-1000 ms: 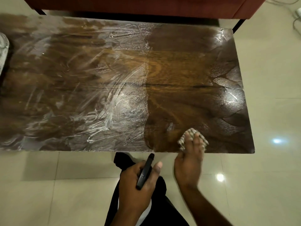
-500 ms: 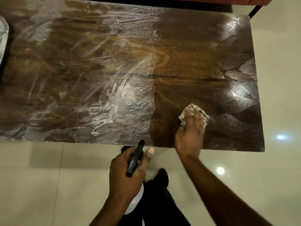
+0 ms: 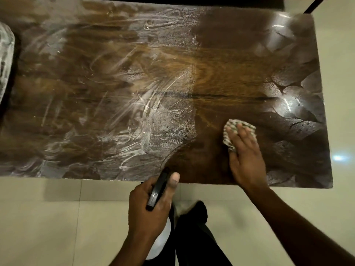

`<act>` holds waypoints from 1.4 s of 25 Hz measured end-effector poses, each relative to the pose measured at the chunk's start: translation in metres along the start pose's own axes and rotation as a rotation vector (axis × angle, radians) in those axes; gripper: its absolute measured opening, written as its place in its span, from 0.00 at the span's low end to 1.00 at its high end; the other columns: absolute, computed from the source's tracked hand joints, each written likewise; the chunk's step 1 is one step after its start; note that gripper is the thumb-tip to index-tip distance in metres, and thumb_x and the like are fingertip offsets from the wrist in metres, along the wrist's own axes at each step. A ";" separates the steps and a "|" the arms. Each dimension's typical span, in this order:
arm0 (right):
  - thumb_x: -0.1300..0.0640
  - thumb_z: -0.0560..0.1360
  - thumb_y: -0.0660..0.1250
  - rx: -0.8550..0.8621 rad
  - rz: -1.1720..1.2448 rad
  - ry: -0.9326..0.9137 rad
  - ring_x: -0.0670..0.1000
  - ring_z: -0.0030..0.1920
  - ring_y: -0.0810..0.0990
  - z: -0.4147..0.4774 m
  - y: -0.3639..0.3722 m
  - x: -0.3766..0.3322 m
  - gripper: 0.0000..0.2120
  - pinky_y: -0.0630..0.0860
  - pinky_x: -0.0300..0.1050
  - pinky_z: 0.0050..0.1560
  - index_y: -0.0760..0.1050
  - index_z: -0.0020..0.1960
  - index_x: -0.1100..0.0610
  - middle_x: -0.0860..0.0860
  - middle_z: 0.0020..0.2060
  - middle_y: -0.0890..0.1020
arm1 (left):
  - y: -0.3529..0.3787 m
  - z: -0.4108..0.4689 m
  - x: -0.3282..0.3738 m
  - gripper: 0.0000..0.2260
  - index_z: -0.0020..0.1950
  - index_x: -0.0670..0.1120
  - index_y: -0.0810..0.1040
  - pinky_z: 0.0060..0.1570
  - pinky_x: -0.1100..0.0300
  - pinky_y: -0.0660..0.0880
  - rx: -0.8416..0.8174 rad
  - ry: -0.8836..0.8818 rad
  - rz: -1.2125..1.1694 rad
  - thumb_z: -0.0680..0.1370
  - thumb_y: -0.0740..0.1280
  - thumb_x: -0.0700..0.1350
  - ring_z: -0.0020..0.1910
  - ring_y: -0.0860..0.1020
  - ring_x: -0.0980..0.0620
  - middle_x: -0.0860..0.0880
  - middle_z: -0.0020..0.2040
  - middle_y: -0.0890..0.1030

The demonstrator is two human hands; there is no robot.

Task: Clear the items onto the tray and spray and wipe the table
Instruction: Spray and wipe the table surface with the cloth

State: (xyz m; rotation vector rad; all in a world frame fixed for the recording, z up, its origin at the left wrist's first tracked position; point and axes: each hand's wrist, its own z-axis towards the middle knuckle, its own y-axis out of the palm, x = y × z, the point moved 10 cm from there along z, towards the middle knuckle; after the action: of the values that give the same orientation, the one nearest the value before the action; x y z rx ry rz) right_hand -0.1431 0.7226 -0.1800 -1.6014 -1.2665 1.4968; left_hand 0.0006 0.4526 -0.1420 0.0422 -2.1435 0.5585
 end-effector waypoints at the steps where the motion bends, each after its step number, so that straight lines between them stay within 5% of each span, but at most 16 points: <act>1: 0.55 0.79 0.57 0.080 0.063 0.172 0.57 0.85 0.58 0.003 0.000 0.002 0.31 0.56 0.60 0.84 0.67 0.82 0.50 0.53 0.85 0.62 | -0.003 0.003 0.002 0.34 0.30 0.41 0.73 0.33 0.46 0.73 0.012 0.003 -0.004 0.73 0.72 0.72 0.26 0.75 0.41 0.41 0.24 0.72; 4: 0.55 0.79 0.57 0.104 0.085 0.201 0.56 0.86 0.54 -0.004 0.035 -0.063 0.32 0.54 0.59 0.85 0.64 0.84 0.49 0.52 0.85 0.59 | -0.009 0.015 0.007 0.31 0.31 0.39 0.72 0.32 0.44 0.72 -0.010 0.008 -0.031 0.74 0.73 0.66 0.26 0.74 0.39 0.38 0.25 0.71; 6: 0.53 0.80 0.59 -0.083 0.028 -0.166 0.52 0.86 0.51 -0.019 0.078 -0.133 0.33 0.51 0.57 0.86 0.60 0.85 0.46 0.49 0.86 0.57 | -0.011 0.024 0.007 0.27 0.35 0.39 0.79 0.32 0.45 0.75 -0.057 -0.011 -0.062 0.75 0.73 0.63 0.27 0.77 0.41 0.39 0.26 0.74; 9: 0.51 0.81 0.66 -0.384 -0.041 -0.823 0.52 0.85 0.58 -0.053 0.114 -0.187 0.27 0.58 0.58 0.84 0.72 0.79 0.51 0.50 0.82 0.68 | -0.016 0.032 0.013 0.12 0.36 0.53 0.86 0.27 0.64 0.75 -0.108 -0.031 -0.158 0.75 0.74 0.58 0.23 0.78 0.56 0.51 0.24 0.78; 11: 0.53 0.79 0.68 -0.404 -0.157 -0.970 0.53 0.84 0.61 -0.029 0.098 -0.167 0.26 0.58 0.58 0.84 0.74 0.77 0.49 0.50 0.81 0.69 | -0.021 0.037 0.015 0.15 0.33 0.53 0.82 0.27 0.64 0.72 -0.127 -0.007 -0.140 0.75 0.74 0.60 0.23 0.76 0.53 0.49 0.23 0.75; 13: 0.54 0.79 0.64 -0.300 -0.188 -0.653 0.53 0.85 0.57 0.036 0.068 -0.123 0.32 0.56 0.59 0.84 0.66 0.82 0.46 0.50 0.85 0.61 | -0.030 0.044 0.013 0.24 0.31 0.46 0.76 0.28 0.56 0.70 -0.116 -0.023 -0.092 0.74 0.74 0.63 0.25 0.75 0.41 0.42 0.24 0.71; 16: 0.58 0.81 0.62 0.029 0.000 -0.011 0.55 0.86 0.55 0.099 0.015 -0.070 0.31 0.55 0.60 0.84 0.63 0.84 0.47 0.51 0.86 0.59 | -0.038 0.057 0.009 0.26 0.30 0.45 0.75 0.29 0.59 0.71 -0.121 -0.093 -0.105 0.73 0.74 0.66 0.25 0.75 0.43 0.43 0.24 0.70; 19: 0.55 0.81 0.60 0.060 0.043 0.116 0.56 0.86 0.52 0.081 0.045 -0.112 0.31 0.50 0.58 0.86 0.62 0.84 0.46 0.51 0.86 0.57 | -0.037 0.069 0.014 0.29 0.36 0.46 0.82 0.31 0.56 0.75 -0.160 -0.103 -0.120 0.72 0.72 0.73 0.28 0.78 0.43 0.43 0.27 0.75; 21: 0.47 0.81 0.58 -0.198 0.069 -0.124 0.51 0.86 0.50 0.046 0.092 -0.168 0.32 0.50 0.55 0.86 0.57 0.84 0.37 0.46 0.86 0.56 | -0.035 0.078 0.021 0.24 0.37 0.53 0.83 0.31 0.59 0.75 -0.177 -0.080 -0.117 0.70 0.72 0.74 0.27 0.79 0.49 0.49 0.27 0.77; 23: 0.44 0.82 0.62 -0.462 0.054 -0.507 0.49 0.84 0.61 -0.007 0.122 -0.211 0.26 0.60 0.57 0.83 0.64 0.79 0.32 0.44 0.81 0.69 | -0.036 0.088 0.030 0.20 0.40 0.59 0.85 0.31 0.63 0.76 -0.185 -0.074 -0.132 0.68 0.71 0.75 0.27 0.80 0.57 0.55 0.28 0.80; 25: 0.46 0.80 0.69 -0.462 -0.090 -0.951 0.54 0.79 0.70 -0.026 0.109 -0.219 0.21 0.64 0.60 0.81 0.76 0.73 0.42 0.48 0.73 0.79 | -0.038 0.098 0.040 0.20 0.39 0.61 0.86 0.31 0.64 0.76 -0.179 -0.045 -0.113 0.68 0.70 0.76 0.27 0.81 0.58 0.55 0.28 0.81; 26: 0.46 0.79 0.70 -0.445 -0.122 -1.015 0.55 0.79 0.70 -0.012 0.099 -0.209 0.22 0.64 0.59 0.82 0.77 0.73 0.46 0.50 0.74 0.78 | -0.040 0.102 0.043 0.21 0.34 0.60 0.84 0.30 0.63 0.75 -0.176 -0.023 -0.094 0.69 0.69 0.76 0.26 0.79 0.57 0.55 0.26 0.79; 30: 0.54 0.80 0.63 -0.188 -0.219 -0.414 0.55 0.85 0.57 0.111 0.038 -0.130 0.33 0.59 0.60 0.84 0.61 0.84 0.45 0.50 0.86 0.58 | -0.040 0.107 0.048 0.25 0.27 0.55 0.72 0.33 0.51 0.71 -0.184 -0.041 -0.067 0.69 0.71 0.73 0.25 0.70 0.46 0.51 0.24 0.67; 33: 0.57 0.82 0.61 0.028 -0.062 0.066 0.56 0.86 0.52 0.160 0.012 -0.103 0.33 0.56 0.60 0.84 0.59 0.85 0.47 0.51 0.86 0.55 | -0.037 0.111 0.057 0.22 0.31 0.56 0.77 0.32 0.58 0.72 -0.188 -0.050 -0.117 0.71 0.73 0.72 0.26 0.71 0.45 0.51 0.25 0.69; 35: 0.54 0.81 0.58 0.070 -0.016 0.122 0.56 0.87 0.49 0.155 0.033 -0.131 0.33 0.53 0.61 0.85 0.58 0.85 0.47 0.52 0.87 0.54 | -0.039 0.119 0.063 0.21 0.33 0.53 0.79 0.30 0.63 0.70 -0.142 -0.027 -0.135 0.72 0.73 0.68 0.26 0.71 0.46 0.48 0.26 0.69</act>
State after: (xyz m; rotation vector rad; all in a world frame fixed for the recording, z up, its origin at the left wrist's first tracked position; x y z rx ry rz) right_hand -0.2736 0.5641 -0.1863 -1.6073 -1.1445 1.3968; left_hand -0.1195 0.3807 -0.1374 0.1155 -2.1823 0.3288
